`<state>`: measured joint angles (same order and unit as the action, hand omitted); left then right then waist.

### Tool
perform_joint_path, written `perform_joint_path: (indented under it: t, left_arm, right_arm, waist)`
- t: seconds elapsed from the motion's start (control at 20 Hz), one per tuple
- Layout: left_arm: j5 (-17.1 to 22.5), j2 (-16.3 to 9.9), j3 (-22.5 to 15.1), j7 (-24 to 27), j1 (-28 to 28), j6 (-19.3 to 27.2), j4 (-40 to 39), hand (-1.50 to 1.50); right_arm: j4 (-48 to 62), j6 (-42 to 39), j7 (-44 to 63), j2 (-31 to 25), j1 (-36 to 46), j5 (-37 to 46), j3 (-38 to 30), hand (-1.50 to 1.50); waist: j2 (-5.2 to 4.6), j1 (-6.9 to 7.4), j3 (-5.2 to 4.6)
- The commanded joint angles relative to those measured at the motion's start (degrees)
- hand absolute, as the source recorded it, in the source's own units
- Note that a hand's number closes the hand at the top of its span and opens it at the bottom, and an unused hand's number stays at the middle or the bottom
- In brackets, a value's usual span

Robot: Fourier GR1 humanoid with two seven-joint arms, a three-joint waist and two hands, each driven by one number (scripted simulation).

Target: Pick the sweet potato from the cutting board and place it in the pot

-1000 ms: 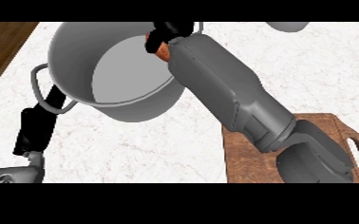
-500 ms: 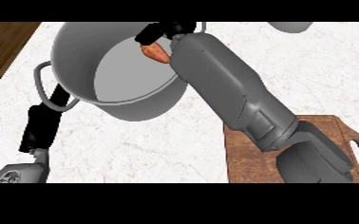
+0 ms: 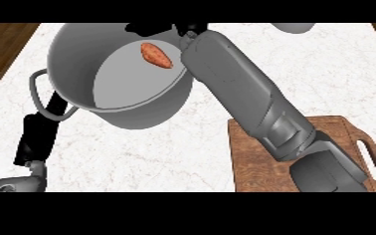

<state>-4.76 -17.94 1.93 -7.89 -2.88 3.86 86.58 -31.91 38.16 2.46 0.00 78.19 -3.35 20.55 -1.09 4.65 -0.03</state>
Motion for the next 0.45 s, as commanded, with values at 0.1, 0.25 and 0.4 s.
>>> perform_joint_path:
  t: [0.1,0.25,0.4]
  left_arm:
    - [0.4,0.4,1.7,3.1,3.2,-0.3,-1.7,0.00]
    - [0.4,0.2,2.6,1.6,2.9,-0.2,-1.4,0.00]
    - [1.9,-1.3,5.2,2.3,6.1,-1.5,1.2,0.00]
  right_arm:
    - [-2.2,-6.4,-5.5,0.0,-3.9,-6.8,-2.4,-1.50]
    - [-7.2,-6.4,-8.5,0.0,-9.9,-6.5,-2.6,-1.50]
    - [-11.9,-8.5,-9.9,-1.9,-16.8,-6.1,-2.6,-1.50]
  waist:
    - [0.69,-2.77,-0.01]
    - [1.05,-4.25,0.03]
    - [1.26,-4.64,0.04]
